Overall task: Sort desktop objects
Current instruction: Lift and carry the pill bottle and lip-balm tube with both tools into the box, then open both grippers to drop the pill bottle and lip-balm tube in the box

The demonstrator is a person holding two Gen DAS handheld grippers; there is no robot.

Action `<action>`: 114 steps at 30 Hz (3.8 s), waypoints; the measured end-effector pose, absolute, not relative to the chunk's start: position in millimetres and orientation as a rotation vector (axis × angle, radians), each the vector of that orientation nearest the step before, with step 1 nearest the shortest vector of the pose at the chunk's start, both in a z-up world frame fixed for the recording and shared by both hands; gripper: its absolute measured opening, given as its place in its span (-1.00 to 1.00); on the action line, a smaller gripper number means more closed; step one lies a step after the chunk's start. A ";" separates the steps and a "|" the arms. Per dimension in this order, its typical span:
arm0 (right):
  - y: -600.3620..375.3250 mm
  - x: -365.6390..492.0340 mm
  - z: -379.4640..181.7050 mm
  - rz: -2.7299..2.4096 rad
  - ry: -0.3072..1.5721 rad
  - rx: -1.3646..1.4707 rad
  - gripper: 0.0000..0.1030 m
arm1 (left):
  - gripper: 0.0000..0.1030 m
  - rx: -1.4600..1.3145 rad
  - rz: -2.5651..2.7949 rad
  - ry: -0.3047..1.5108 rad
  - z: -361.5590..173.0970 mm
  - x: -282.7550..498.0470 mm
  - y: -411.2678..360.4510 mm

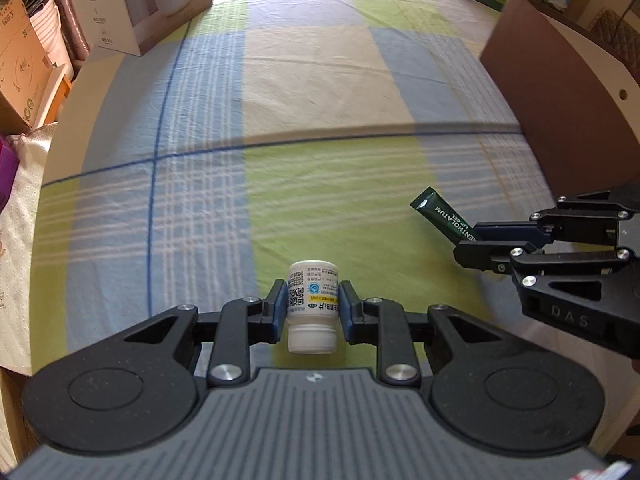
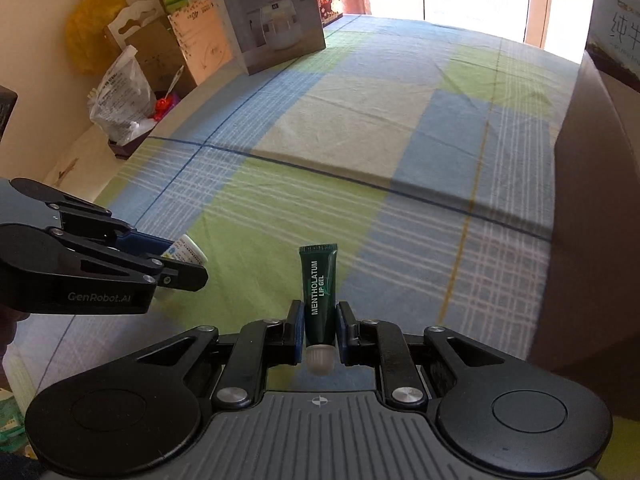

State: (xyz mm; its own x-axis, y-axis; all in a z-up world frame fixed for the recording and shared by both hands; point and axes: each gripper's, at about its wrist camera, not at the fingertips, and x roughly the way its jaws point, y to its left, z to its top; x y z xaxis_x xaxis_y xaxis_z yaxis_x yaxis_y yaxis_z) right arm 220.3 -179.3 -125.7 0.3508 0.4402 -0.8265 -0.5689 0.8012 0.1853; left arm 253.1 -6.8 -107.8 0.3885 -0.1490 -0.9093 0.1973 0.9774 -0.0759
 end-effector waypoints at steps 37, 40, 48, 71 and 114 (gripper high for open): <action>-427.2 159.6 -9.8 0.444 0.800 0.001 -0.74 | -0.57 0.176 -0.511 0.914 4.3 203.5 -235.7; -450.2 170.3 -5.1 0.412 0.789 0.000 -0.74 | -0.57 0.184 -0.527 0.901 6.4 212.1 -259.6; -494.1 205.5 0.1 0.374 0.765 0.002 -0.74 | -0.57 0.182 -0.540 0.887 8.4 241.2 -310.4; -527.3 306.7 -49.5 0.292 0.913 0.123 -0.74 | -0.57 0.225 -0.529 1.003 -35.2 336.5 -400.2; -507.0 321.4 -64.3 0.350 0.961 0.134 -0.02 | 0.30 0.223 -0.374 1.047 -45.4 343.9 -373.0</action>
State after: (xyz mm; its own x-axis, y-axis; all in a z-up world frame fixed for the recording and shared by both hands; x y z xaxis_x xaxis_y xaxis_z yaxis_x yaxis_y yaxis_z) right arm 321.4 -507.0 -64.3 0.5219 0.3497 -0.7781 -0.2323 0.9359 0.2648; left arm 343.9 -373.0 -45.4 0.4453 -0.1944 -0.8740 0.4036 0.9149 0.0021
